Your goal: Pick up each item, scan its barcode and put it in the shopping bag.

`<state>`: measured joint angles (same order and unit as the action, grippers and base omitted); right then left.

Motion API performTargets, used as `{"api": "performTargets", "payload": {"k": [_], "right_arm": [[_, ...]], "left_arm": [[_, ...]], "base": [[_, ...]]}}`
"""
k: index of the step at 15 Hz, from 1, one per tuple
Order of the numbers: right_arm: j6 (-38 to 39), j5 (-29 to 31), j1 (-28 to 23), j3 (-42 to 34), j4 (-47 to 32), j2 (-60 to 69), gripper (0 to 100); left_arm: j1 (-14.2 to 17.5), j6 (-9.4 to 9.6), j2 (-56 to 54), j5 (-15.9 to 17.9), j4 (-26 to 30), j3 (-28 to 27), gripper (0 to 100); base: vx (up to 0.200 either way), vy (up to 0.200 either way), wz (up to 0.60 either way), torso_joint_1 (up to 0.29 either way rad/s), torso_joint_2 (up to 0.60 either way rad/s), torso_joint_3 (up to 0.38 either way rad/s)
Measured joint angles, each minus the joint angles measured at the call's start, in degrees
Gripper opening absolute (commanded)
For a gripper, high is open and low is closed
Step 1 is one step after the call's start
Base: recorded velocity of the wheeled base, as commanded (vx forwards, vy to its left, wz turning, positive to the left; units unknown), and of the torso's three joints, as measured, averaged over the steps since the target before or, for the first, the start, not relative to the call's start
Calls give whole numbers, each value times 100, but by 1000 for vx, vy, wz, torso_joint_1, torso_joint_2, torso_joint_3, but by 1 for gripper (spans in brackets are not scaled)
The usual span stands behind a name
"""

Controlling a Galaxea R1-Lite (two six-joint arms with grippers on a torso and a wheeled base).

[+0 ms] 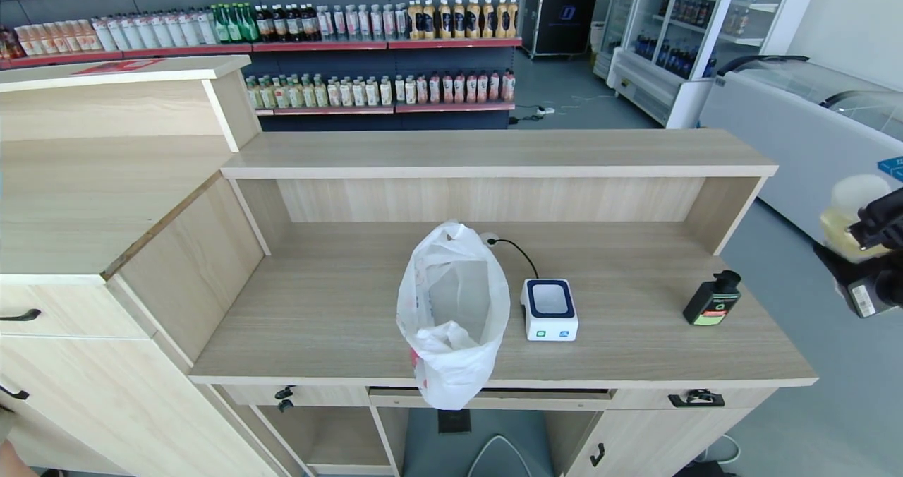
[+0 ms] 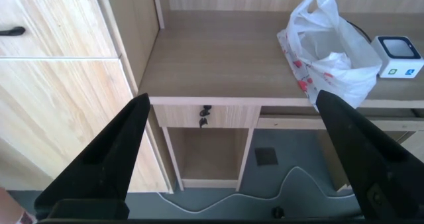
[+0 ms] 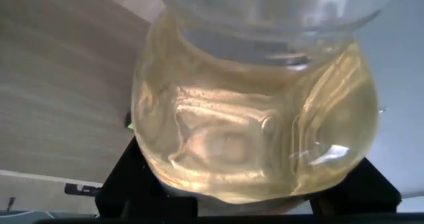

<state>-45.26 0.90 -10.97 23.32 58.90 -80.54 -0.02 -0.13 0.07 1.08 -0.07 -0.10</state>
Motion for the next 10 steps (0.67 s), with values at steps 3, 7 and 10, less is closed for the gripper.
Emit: {"api": "performTargets", "payload": {"k": [3, 7, 10], "right_arm": [[-246, -72, 69, -15, 1080, -438, 0], [-364, -1102, 146, 2, 1649, -1364, 0], [-364, -1932, 94, 82, 1948, -2122, 0]], "left_arm": [[2, -2, 0, -5, 0, 0, 100], [-2, -2, 2, -5, 5, 0, 100], [2, -2, 2, -5, 0, 0, 100]], "base": [[0, 0, 600, 9, 5, -1], [0, 0, 0, 0, 0, 0], [0, 0, 0, 0, 0, 0]]}}
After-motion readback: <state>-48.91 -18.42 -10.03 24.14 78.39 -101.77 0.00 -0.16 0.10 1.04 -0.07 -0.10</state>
